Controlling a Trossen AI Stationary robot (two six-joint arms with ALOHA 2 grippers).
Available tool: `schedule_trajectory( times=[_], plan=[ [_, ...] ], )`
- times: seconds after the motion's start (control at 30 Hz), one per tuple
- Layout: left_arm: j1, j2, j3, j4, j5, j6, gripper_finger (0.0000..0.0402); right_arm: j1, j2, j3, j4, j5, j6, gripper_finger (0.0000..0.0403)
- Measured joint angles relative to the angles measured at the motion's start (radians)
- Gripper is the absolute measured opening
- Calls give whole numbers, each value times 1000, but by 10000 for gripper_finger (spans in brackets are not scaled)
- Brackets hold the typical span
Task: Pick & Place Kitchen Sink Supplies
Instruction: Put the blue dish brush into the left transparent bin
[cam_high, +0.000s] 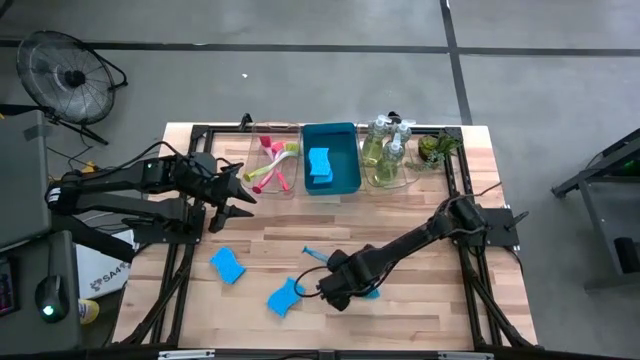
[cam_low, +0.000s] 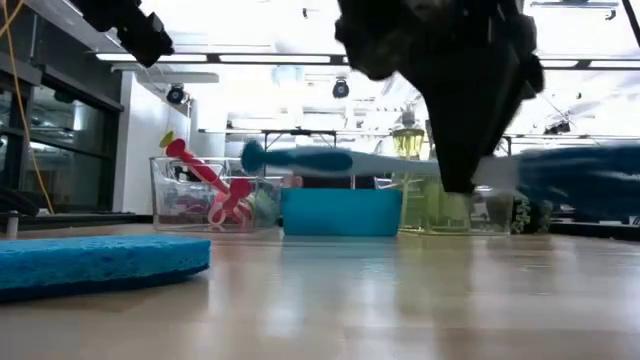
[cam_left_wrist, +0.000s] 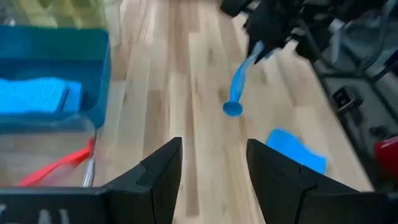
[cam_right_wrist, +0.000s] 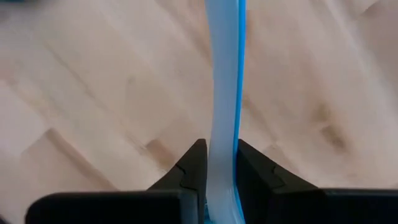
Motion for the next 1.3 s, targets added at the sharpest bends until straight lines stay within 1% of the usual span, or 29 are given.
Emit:
schedule_trajectory(
  times=[0.17, 0.37, 0.63, 0.83, 0.97, 1.3],
  plan=[
    [0, 0, 0, 101, 40, -42, 176, -19, -39, 0, -69, 63, -120, 51],
    [0, 0, 0, 198, 40, -85, 176, -51, -95, 0, -121, 124, -278, 51],
    [0, 26, 0, 284, 32, -153, 176, -93, -181, 1, -139, 225, -533, 51],
    [0, 103, 0, 379, 32, -203, 176, -115, -245, 1, -146, 329, -787, 51],
    [0, 157, 0, 446, 45, -225, 176, -118, -285, 1, -155, 414, -1004, 51],
    [0, 282, 0, 697, 67, -338, 176, -117, -330, 3, -161, 696, -1489, 51]
  ],
)
